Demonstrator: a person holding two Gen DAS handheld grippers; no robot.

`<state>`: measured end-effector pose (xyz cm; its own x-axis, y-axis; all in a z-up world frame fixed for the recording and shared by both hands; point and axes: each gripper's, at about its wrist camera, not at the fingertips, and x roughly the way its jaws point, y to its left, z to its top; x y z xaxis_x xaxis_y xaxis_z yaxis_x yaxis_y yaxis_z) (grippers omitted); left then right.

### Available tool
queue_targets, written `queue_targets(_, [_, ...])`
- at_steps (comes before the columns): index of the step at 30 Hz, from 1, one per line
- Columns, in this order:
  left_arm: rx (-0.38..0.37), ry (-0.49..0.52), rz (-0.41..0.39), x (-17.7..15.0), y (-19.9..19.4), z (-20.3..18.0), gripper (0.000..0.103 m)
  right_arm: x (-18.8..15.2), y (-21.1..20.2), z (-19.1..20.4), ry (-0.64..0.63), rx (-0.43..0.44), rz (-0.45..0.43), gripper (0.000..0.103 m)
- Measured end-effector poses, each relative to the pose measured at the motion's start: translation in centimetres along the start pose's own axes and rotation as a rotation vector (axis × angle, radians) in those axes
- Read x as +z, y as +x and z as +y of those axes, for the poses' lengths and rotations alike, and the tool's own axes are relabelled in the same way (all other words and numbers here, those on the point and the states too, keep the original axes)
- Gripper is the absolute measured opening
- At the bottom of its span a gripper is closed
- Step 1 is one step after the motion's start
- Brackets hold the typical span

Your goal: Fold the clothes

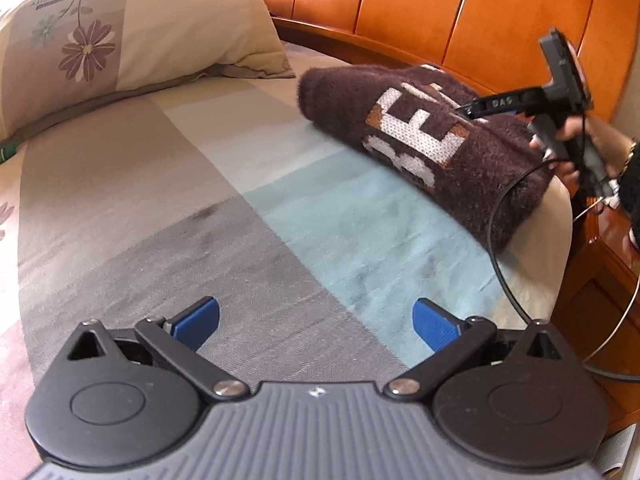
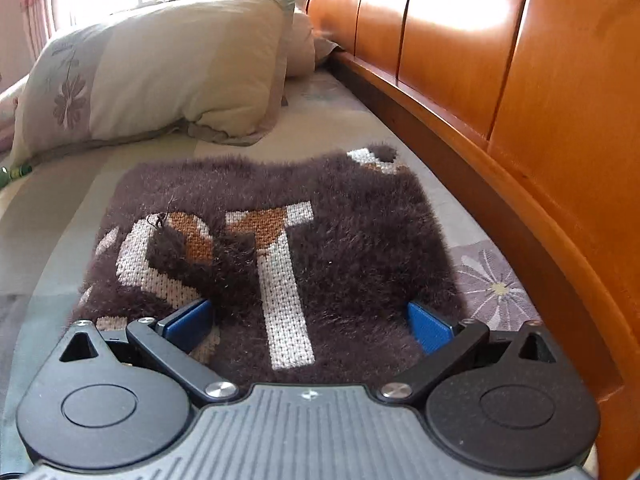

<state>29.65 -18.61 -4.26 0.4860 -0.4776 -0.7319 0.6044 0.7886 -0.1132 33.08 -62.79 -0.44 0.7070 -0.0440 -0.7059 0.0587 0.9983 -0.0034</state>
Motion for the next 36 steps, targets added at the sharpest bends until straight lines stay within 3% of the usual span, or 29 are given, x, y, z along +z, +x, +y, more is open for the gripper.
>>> queue_targets(2, [0.005,-0.008,-0.012,0.1,-0.2,0.2,0.102,1.2,-0.7,0.6,-0.013,0.002,0.009,0.103])
queue_targets(5, [0.001,-0.02,-0.033,0.0,-0.5,0.7,0.102,3.1,-1.5,1.8,-0.021,0.033,-0.053,0.103])
queue_targets(10, [0.026,-0.027,-0.031,-0.4,-1.0,1.6,0.102,4.2,2.6,4.4,-0.067,0.022,-0.007,0.103])
queue_targets(14, [0.037,-0.044,-0.031,-0.8,-1.6,2.7,0.102,3.0,3.9,4.1,0.025,0.072,-0.002,0.103])
queue_targets(18, [0.039,-0.057,-0.034,-1.1,-2.0,3.3,0.102,3.2,0.9,4.8,0.002,0.042,-0.01,0.103])
queue_targets(22, [0.033,-0.061,-0.034,-1.3,-2.2,3.4,0.102,0.9,-3.2,6.2,-0.067,0.053,-0.073,0.103])
queue_targets(26, [0.025,-0.05,-0.021,-1.4,-1.9,3.0,0.102,-2.6,-3.5,6.9,-0.077,0.102,-0.004,0.103])
queue_targets(28, [0.024,-0.037,-0.019,-1.4,-2.0,2.8,0.102,-3.0,-4.0,6.7,-0.095,0.112,-0.016,0.103])
queue_targets(33, [0.026,-0.031,-0.027,-1.7,-1.8,2.8,0.102,0.1,-5.0,3.7,0.027,0.052,-0.134,0.103])
queue_targets(36, [0.046,-0.028,-0.03,-2.0,-1.7,2.9,0.102,-0.2,-2.8,1.3,0.145,0.012,-0.061,0.103])
